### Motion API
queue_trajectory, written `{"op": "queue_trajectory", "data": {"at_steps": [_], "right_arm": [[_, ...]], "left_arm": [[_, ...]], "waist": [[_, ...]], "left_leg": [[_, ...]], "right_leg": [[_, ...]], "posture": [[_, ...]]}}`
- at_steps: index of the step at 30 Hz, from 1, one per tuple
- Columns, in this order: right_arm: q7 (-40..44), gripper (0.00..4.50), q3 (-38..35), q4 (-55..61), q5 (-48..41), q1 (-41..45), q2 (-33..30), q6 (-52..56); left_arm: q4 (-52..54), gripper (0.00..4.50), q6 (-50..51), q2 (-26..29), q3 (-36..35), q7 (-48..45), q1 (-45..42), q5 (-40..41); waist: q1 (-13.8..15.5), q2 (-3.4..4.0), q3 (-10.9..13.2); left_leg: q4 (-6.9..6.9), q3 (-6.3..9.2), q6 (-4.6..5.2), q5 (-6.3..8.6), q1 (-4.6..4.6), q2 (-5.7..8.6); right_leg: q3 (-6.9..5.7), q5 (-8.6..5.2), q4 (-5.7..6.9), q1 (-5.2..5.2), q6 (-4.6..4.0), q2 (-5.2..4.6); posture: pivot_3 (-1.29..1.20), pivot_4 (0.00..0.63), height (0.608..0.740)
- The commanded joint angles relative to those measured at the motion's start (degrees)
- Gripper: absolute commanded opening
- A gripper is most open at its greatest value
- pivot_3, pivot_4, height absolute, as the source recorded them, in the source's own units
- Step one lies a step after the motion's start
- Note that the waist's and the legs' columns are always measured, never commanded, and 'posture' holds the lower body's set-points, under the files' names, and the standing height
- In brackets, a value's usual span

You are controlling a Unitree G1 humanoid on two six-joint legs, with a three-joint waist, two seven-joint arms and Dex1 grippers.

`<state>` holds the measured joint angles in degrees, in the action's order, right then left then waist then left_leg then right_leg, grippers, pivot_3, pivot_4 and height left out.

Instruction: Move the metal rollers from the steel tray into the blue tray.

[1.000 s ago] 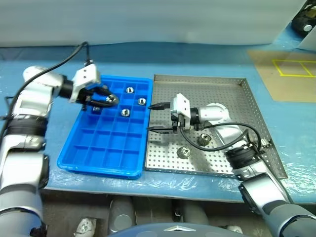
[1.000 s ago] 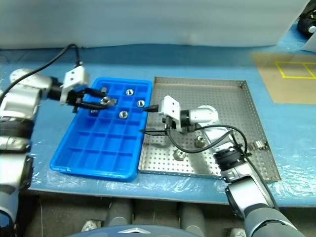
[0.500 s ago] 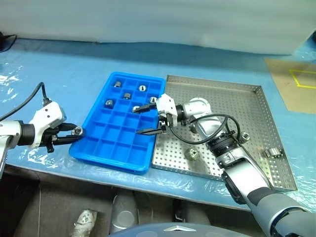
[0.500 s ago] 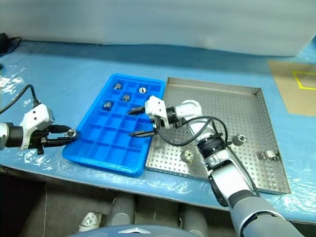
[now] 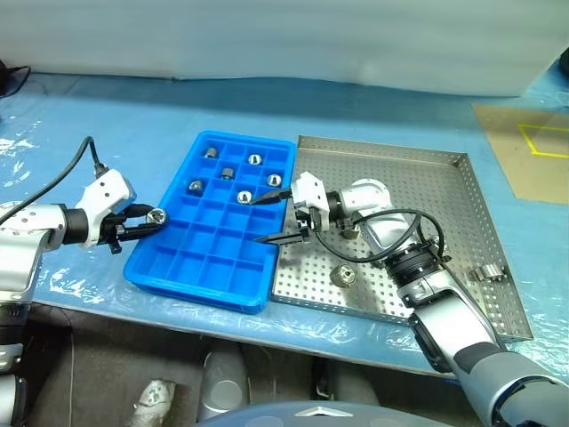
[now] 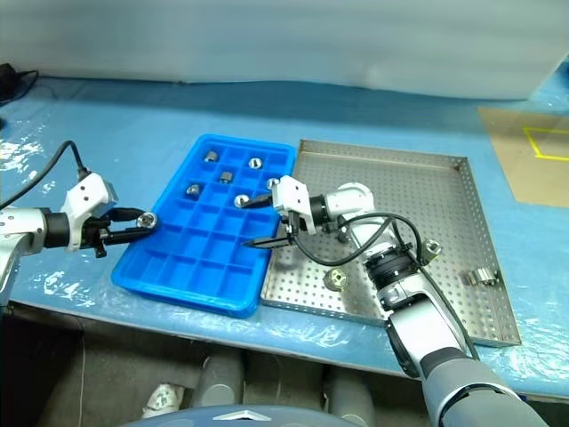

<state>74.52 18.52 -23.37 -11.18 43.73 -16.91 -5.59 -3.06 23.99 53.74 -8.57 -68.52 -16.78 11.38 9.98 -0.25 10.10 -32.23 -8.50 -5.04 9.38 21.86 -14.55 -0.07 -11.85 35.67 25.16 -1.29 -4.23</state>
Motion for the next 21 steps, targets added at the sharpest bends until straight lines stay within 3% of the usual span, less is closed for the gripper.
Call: {"op": "queue_trajectory", "data": {"at_steps": [1, 16, 17, 21], "right_arm": [[-0.8, 3.72, -1.6, 2.8, -0.4, -0.5, -0.3, 0.2], [-2.0, 3.72, -1.4, 3.6, -0.4, -1.4, -0.8, 0.2], [-2.0, 3.72, -1.4, 3.7, -0.3, -1.5, -0.8, 0.3], [-2.4, 3.72, -1.5, 4.0, -0.3, -1.6, -0.9, 0.4]], "left_arm": [[0.0, 1.76, 1.4, 0.5, 2.2, -1.2, 1.7, 0.9], [-4.0, 1.76, -1.3, 1.0, 4.9, 0.6, 0.4, -0.5], [-4.8, 2.47, -2.2, 1.0, 5.2, 1.1, 0.2, -1.1], [-5.0, 3.59, -2.5, 1.3, 6.0, 1.3, 0.0, -0.8]], "waist": [[0.0, 0.05, 0.0], [-1.4, 0.04, 0.0], [-1.5, 0.04, 0.0], [-1.9, 0.04, 0.0]], "left_leg": [[0.00, -0.01, 0.00, 0.00, -0.01, 0.01], [0.02, -0.02, -0.01, -0.01, -0.03, -0.02], [0.02, -0.02, -0.01, -0.01, -0.04, -0.02], [0.03, -0.02, -0.03, -0.02, -0.11, -0.03]], "right_leg": [[0.02, 0.00, 0.00, 0.00, 0.00, 0.00], [0.02, 0.00, 0.02, 0.02, 0.00, 0.02], [0.02, 0.00, 0.04, 0.02, 0.00, 0.03], [0.03, 0.00, 0.11, 0.02, 0.00, 0.04]], "posture": [[0.25, 0.150, 0.740], [0.23, 0.150, 0.740], [0.23, 0.150, 0.740], [0.23, 0.150, 0.740]]}}
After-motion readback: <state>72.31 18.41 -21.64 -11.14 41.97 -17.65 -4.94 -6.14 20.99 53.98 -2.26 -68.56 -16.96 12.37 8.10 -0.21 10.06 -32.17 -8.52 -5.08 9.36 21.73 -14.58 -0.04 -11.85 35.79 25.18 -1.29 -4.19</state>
